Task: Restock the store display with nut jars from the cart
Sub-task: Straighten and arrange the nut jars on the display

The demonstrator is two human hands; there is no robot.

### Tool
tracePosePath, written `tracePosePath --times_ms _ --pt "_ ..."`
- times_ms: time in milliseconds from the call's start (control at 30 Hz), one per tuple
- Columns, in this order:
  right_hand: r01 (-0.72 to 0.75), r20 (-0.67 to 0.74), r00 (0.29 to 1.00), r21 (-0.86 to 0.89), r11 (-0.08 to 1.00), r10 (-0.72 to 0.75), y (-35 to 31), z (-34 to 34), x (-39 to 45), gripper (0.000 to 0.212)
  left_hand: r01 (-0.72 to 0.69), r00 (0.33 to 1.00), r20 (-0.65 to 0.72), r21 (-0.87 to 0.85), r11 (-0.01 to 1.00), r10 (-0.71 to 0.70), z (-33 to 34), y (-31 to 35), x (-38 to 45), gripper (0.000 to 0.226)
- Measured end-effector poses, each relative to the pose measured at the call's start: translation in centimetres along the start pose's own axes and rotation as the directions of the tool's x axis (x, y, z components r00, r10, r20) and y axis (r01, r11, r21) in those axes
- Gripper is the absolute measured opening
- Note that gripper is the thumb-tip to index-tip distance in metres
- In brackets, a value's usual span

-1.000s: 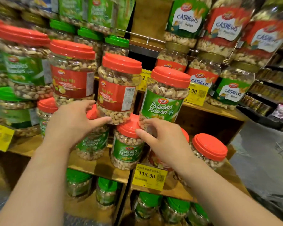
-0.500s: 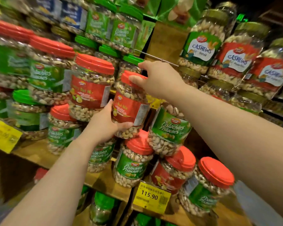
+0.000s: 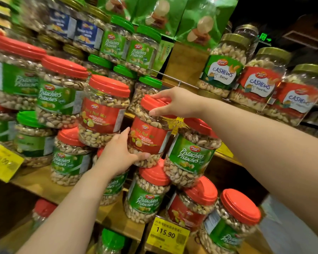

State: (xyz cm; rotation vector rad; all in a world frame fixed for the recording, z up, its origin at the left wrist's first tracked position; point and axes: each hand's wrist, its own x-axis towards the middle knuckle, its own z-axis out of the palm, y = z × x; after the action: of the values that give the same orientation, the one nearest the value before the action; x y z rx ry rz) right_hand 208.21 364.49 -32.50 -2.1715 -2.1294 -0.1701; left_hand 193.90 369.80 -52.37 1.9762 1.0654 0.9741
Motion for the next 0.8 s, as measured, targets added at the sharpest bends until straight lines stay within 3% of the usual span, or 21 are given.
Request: tracePosePath --times_ms 333,633,800 --pt "-0.005 -0.002 1.0 -0.025 1.0 0.005 0.2 0.7 0.1 0.074 -0.024 1.0 -0.014 0.029 0.999 0.024 -0.6 -0.6 -1.0 0.114" --pt "-0.023 -0.063 0.998 0.006 1.0 0.023 -0.3 1.8 -0.3 0.074 -0.006 0.973 -0.231 0.097 0.995 0.029 -4.4 -3.0 -3.9 0.087" --pt "-0.019 -0.128 0.992 -0.023 1.0 0.016 -0.3 2.1 -0.3 0.071 0.069 0.979 -0.2 0.144 0.987 -0.039 -5.4 -4.1 -4.9 0.094"
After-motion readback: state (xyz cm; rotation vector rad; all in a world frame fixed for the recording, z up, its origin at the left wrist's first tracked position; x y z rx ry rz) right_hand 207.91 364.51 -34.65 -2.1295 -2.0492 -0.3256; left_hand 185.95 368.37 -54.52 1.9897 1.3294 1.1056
